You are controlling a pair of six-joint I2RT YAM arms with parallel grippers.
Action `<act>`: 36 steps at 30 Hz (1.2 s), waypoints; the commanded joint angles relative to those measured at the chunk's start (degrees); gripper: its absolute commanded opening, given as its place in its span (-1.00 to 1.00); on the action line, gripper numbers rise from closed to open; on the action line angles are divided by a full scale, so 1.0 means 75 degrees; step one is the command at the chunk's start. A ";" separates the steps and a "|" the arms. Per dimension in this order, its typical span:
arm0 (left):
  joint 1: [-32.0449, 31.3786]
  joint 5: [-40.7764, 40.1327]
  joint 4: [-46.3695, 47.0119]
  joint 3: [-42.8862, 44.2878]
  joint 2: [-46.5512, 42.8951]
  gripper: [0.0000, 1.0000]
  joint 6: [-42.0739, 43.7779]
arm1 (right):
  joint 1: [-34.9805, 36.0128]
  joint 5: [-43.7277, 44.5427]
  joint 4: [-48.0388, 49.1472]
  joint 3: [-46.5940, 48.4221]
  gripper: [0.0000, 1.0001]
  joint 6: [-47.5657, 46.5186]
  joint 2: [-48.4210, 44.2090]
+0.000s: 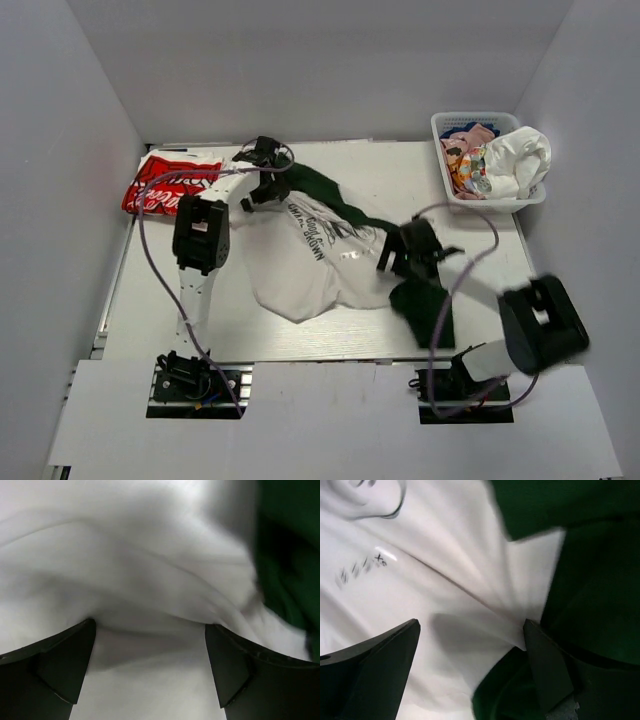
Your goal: Fold and stack the t-shirts
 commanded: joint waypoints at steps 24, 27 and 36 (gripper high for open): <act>0.0080 -0.0695 0.0121 -0.1201 -0.1748 1.00 0.0268 | 0.1476 0.2636 -0.3463 0.5660 0.81 -0.1367 0.2504; 0.0080 -0.0695 0.0402 -0.1634 -0.1749 1.00 0.0350 | 0.1323 0.2763 -0.4025 0.7066 0.81 -0.1838 0.3817; 0.0150 -0.0835 0.0298 -0.1717 -0.0812 1.00 0.0432 | 0.0702 0.2881 -0.4027 0.8160 0.81 -0.2532 0.5259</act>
